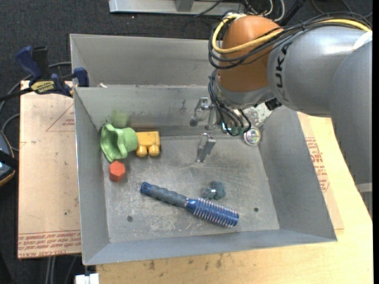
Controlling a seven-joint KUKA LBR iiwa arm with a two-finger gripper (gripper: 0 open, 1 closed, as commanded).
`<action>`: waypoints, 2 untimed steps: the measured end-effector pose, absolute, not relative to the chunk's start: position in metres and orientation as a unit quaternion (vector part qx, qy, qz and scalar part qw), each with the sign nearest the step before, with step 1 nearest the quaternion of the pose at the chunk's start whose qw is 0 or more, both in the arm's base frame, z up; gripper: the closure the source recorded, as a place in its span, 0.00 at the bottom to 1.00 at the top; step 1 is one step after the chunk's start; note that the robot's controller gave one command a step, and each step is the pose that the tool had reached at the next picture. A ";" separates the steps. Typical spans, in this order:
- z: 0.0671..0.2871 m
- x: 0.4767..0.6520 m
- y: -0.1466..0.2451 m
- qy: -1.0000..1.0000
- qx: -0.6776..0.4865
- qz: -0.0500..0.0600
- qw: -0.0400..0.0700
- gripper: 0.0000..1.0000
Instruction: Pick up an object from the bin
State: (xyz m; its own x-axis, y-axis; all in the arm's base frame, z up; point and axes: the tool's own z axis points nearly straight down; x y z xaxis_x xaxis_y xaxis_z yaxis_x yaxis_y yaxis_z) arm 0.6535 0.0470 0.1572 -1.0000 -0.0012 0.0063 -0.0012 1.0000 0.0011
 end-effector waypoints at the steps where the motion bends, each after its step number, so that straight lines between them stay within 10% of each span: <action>1: 0.075 0.548 0.009 -0.998 0.066 -0.002 -0.011 0.00; 2: 0.078 0.504 -0.034 -0.998 0.056 -0.001 -0.019 0.00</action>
Offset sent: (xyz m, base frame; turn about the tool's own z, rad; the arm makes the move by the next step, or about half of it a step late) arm -0.1117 -0.0390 -0.0872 -0.1370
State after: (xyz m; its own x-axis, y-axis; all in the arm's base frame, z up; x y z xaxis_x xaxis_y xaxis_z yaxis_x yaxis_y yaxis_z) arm 0.5043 -0.0339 0.0776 -0.9929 -0.1125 -0.0386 -0.1126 0.9936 -0.0009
